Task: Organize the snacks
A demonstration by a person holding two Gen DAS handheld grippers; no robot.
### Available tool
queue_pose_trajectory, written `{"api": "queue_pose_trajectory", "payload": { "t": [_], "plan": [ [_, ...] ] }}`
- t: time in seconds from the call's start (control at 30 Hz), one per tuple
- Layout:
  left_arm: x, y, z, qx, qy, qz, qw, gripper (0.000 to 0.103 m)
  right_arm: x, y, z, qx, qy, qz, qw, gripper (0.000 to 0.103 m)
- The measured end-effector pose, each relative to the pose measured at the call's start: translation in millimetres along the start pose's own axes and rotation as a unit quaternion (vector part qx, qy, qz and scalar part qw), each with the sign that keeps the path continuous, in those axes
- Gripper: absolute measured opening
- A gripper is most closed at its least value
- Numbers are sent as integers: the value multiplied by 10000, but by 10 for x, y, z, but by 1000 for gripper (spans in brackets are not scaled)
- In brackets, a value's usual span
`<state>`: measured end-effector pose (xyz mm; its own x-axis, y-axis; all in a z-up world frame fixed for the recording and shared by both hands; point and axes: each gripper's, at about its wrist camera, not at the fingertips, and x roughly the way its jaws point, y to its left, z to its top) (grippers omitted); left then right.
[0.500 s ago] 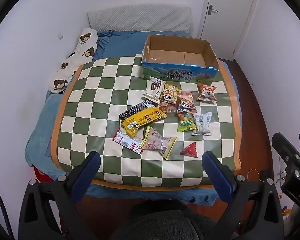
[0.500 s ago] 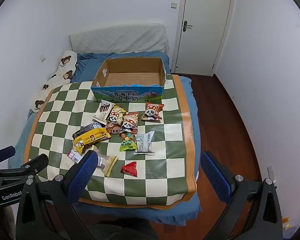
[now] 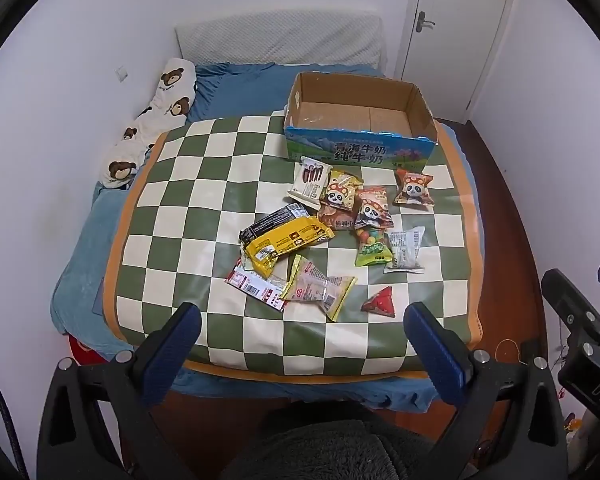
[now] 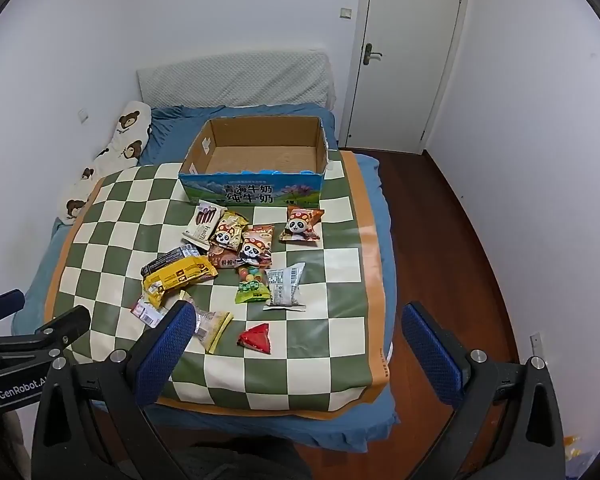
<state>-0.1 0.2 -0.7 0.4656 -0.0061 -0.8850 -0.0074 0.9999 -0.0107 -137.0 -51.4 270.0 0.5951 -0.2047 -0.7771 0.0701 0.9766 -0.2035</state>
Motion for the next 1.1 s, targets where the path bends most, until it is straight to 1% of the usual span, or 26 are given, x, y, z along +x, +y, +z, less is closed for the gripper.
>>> {"api": "queue_pose_trajectory", "payload": {
  "t": [0.13, 1.1],
  "plan": [
    [-51, 30, 42, 26, 8, 11, 10000, 103, 1, -2, 0, -12, 1, -7, 10000, 103],
    [-39, 24, 59, 19, -36, 45, 10000, 103, 53, -48, 0, 27, 36, -9, 10000, 103]
  ]
}}
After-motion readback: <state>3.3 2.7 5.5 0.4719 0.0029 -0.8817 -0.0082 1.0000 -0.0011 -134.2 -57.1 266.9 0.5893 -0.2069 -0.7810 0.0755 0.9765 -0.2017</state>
